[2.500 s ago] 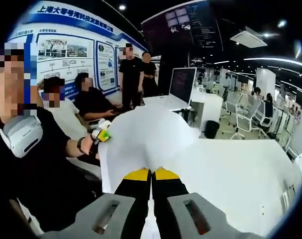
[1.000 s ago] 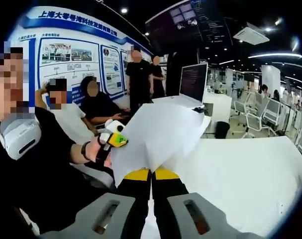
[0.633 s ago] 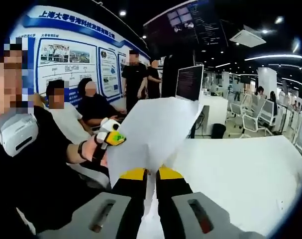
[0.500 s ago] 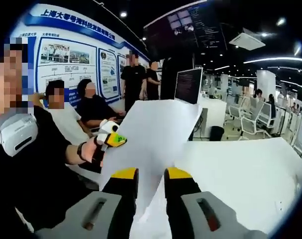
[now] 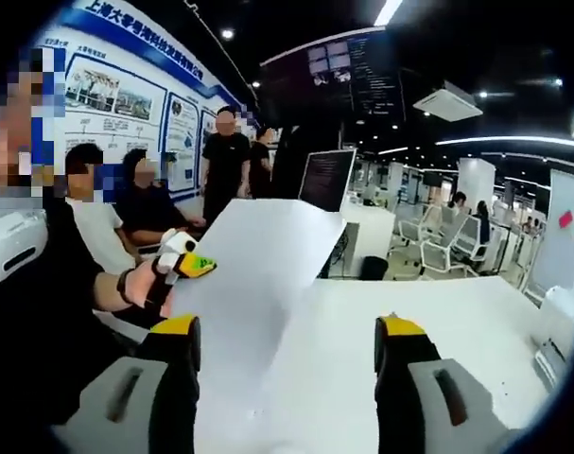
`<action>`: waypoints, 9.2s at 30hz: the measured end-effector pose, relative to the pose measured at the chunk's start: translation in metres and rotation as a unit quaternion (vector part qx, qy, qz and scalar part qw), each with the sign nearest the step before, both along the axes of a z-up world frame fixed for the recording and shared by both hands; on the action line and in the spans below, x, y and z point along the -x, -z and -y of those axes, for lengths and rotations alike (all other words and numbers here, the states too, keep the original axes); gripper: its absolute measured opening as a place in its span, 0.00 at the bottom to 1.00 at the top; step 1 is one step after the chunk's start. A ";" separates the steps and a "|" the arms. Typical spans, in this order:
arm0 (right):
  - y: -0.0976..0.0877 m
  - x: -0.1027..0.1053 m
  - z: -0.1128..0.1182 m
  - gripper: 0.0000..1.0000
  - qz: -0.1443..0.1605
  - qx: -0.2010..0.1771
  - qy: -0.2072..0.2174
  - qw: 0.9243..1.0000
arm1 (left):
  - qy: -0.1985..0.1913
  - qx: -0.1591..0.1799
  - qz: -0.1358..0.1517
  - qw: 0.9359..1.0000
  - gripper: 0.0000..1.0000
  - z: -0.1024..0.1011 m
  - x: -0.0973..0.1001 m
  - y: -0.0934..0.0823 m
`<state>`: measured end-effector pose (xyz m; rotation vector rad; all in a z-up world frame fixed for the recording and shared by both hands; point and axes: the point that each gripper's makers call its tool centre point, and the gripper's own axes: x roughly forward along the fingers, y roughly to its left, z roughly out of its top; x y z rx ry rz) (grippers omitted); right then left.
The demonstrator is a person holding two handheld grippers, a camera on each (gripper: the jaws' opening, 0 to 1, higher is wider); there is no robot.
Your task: Organize the stack of printing papers by aligning and flattening the scattered papers on the table
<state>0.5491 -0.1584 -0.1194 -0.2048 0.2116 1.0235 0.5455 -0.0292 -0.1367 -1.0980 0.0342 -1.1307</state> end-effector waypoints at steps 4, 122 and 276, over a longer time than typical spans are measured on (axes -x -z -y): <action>-0.003 -0.002 0.009 0.81 0.011 -0.010 0.034 0.999 | -0.003 0.000 -0.002 1.000 0.06 -0.001 0.000 0.000; 0.046 0.122 0.173 0.90 0.058 -0.065 0.380 0.921 | -0.077 0.024 0.015 0.997 0.06 -0.037 -0.007 -0.012; 0.189 0.086 0.297 0.89 -0.037 0.009 0.612 0.790 | -0.068 0.027 0.015 0.997 0.06 -0.036 0.006 -0.011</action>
